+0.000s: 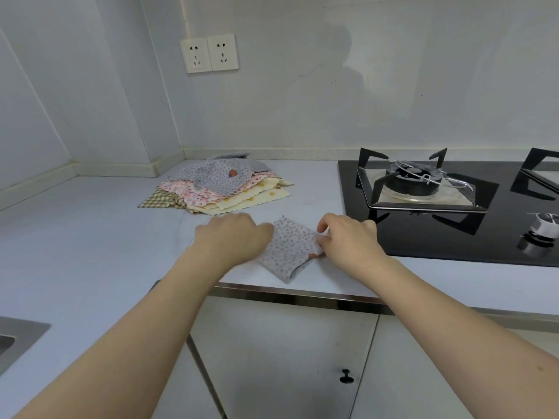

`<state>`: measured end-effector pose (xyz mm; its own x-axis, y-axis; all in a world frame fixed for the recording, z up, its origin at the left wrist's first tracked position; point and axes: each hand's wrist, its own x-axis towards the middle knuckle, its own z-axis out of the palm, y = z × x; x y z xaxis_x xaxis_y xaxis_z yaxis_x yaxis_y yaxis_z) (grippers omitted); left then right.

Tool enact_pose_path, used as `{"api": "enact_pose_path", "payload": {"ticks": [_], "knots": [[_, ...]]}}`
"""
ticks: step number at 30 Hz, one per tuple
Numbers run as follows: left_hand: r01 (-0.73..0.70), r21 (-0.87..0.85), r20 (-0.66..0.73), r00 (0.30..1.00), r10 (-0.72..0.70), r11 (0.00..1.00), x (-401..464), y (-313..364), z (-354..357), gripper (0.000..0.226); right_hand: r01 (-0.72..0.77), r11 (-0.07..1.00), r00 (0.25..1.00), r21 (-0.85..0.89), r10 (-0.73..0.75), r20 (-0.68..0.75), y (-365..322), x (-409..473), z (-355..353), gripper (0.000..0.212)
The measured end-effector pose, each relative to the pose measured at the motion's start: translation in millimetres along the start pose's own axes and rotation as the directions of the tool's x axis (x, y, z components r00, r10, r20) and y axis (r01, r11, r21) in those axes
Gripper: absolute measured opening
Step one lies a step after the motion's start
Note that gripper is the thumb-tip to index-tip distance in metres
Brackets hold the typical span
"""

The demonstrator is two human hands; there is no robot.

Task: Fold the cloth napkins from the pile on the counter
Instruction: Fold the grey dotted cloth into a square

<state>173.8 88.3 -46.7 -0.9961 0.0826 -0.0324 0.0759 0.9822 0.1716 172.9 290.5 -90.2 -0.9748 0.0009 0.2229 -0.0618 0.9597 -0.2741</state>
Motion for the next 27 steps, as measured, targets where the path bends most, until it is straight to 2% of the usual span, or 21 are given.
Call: {"api": "enact_pose_path", "payload": {"ticks": [1,2,4,5,6,8,11,15,18,20,22,25,27], "knots": [[0.004,-0.080,-0.075,0.997,-0.010,0.997,11,-1,1,0.040,-0.015,0.999,0.999,0.031,0.016,-0.040,0,0,-2,0.023],[-0.023,-0.116,-0.085,0.996,0.013,0.993,22,-2,2,0.032,-0.026,0.998,0.994,0.059,0.032,-0.108,-1,-2,-4,0.029],[-0.054,-0.086,0.024,0.998,0.056,0.995,40,-2,10,0.032,0.008,0.997,0.968,0.081,0.012,-0.250,-8,-10,-8,0.031],[-0.046,-0.056,0.071,0.996,0.050,0.997,46,-4,15,0.034,0.047,0.996,0.965,0.077,-0.026,-0.262,-14,-15,-7,0.030],[-0.037,-0.033,0.088,0.995,0.040,0.999,49,-5,21,0.036,0.084,0.994,0.971,0.074,-0.065,-0.231,-20,-21,-5,0.032],[-0.040,-0.042,0.047,0.998,0.042,0.998,52,-7,30,0.039,0.087,0.994,0.993,0.066,-0.082,-0.080,-31,-30,3,0.042],[-0.095,-0.083,-0.012,0.995,0.094,0.992,51,-7,40,0.028,0.081,0.995,0.993,-0.064,-0.074,0.095,-34,-37,17,0.064],[-0.060,-0.119,-0.003,0.998,0.060,0.991,59,-6,37,0.018,0.097,0.992,0.990,-0.078,-0.088,0.111,-29,-40,23,0.074],[-0.057,-0.178,0.055,0.996,0.068,0.982,66,8,26,0.032,0.093,0.992,0.985,-0.080,-0.080,0.153,-28,-38,23,0.078],[-0.086,-0.215,0.103,0.988,0.111,0.973,70,18,19,0.040,0.098,0.992,0.980,-0.074,-0.083,0.180,-27,-37,22,0.080],[-0.069,-0.237,0.134,0.986,0.102,0.969,76,22,18,0.039,0.094,0.995,0.979,-0.036,-0.086,0.183,-25,-35,20,0.079],[0.008,-0.296,0.218,0.974,0.059,0.955,82,24,18,0.026,0.017,0.995,0.998,0.101,-0.024,0.065,-23,-32,17,0.064],[0.051,-0.405,0.268,0.961,0.065,0.913,81,22,14,0.022,-0.054,0.993,0.998,0.101,0.058,-0.038,-24,-29,18,0.052]]}}
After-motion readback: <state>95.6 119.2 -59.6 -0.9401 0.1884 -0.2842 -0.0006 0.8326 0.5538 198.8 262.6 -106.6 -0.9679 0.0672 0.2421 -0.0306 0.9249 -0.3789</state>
